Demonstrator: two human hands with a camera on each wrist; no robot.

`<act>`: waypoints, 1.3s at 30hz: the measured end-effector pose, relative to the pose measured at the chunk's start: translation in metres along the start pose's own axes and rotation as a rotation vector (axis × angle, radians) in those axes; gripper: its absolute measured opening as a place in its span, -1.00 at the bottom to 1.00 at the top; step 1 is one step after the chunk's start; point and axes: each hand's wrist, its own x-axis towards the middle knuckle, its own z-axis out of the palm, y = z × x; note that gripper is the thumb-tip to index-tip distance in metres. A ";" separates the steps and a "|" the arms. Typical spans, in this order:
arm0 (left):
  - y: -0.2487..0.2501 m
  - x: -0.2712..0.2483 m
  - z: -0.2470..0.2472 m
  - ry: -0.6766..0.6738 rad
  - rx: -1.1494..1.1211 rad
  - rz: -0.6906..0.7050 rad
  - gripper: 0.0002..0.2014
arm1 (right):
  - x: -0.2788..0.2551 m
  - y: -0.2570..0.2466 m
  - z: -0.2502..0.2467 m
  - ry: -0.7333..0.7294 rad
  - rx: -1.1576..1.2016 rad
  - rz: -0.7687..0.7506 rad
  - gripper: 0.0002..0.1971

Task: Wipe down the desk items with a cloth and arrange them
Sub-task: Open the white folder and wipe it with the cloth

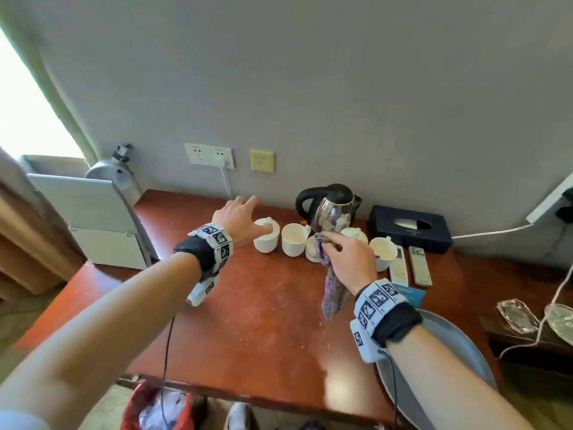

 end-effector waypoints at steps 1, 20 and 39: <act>-0.005 -0.002 -0.003 0.008 -0.002 -0.010 -0.32 | 0.002 -0.003 0.002 0.000 0.019 0.006 -0.70; -0.245 -0.090 -0.088 0.199 -0.052 -0.332 -0.34 | 0.038 -0.202 0.162 -0.194 0.171 -0.203 -0.76; -0.349 -0.006 -0.125 0.129 0.149 -0.185 -0.47 | 0.088 -0.282 0.247 -0.192 0.194 -0.147 -0.78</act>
